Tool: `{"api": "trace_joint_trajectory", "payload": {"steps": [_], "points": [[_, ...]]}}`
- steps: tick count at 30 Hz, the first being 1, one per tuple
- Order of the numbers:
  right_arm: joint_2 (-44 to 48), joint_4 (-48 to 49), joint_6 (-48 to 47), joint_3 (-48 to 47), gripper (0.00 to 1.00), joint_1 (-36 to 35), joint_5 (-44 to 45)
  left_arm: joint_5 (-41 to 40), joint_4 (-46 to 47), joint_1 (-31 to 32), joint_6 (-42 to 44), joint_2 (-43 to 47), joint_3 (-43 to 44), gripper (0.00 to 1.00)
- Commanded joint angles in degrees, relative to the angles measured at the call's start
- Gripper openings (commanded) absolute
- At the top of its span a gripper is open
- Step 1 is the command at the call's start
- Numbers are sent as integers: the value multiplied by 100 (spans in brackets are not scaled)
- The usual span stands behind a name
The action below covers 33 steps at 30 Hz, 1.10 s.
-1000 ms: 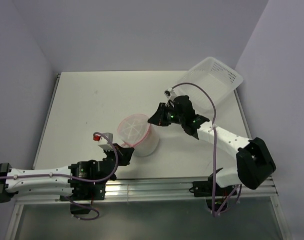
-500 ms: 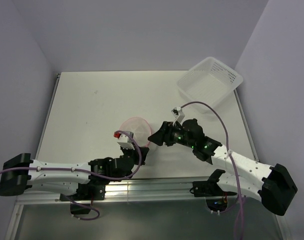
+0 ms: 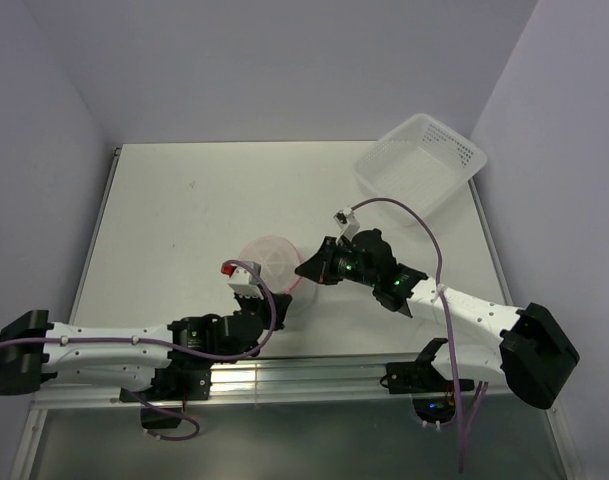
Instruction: Place the bra in the laundry bag and zip it closed
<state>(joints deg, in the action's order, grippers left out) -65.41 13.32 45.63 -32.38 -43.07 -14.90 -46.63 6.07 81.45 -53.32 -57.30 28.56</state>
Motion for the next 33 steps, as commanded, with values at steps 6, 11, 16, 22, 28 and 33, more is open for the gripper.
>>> {"api": "trace_joint_trajectory", "payload": {"steps": [6,11,16,22,28,33], "points": [[-182,153,-502,-549,0,431,303,-733,-2643,20,-1302,1474,-139,0],[-516,197,-529,-778,0,492,76,-847,-3410,20,-1849,2029,-281,0],[-649,364,-379,-664,0,440,-102,-1032,-3068,20,-1357,2232,87,26],[-386,-31,-379,-550,24,448,318,-1207,-3146,20,-540,2030,1062,76],[782,-997,-765,-874,96,457,1225,-1173,-2620,11,532,2021,1801,99],[1940,-2087,-1248,-1139,100,475,2182,-1138,-2627,-6,1016,1749,2189,99]]}}
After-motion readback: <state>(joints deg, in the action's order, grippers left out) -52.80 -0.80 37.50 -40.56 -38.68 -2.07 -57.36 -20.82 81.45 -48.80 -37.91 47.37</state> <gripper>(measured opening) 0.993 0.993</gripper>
